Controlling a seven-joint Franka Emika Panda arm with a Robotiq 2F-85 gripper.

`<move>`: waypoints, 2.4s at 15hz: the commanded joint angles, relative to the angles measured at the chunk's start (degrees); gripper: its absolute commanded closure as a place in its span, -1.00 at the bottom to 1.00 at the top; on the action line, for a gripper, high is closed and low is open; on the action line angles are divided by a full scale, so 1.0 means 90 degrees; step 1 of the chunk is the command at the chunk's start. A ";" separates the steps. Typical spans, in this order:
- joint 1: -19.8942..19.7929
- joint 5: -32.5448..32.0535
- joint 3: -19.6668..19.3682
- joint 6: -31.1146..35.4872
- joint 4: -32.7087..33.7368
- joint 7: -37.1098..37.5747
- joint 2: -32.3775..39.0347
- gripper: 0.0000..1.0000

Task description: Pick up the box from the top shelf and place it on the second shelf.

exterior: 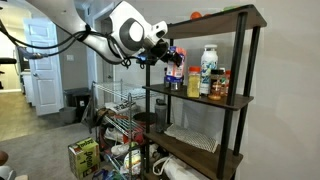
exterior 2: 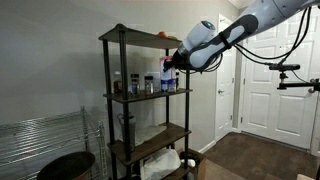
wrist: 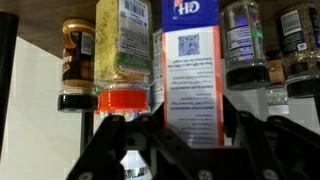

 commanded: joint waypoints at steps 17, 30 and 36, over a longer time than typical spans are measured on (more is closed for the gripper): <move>0.0186 -0.1893 -0.0380 0.0087 0.1067 0.2738 0.1001 0.55; 0.1052 -0.4835 -0.1006 -0.0101 0.2054 0.4996 0.1699 0.55; 0.1247 -0.5224 -0.1171 -0.0095 0.2175 0.5286 0.1883 0.55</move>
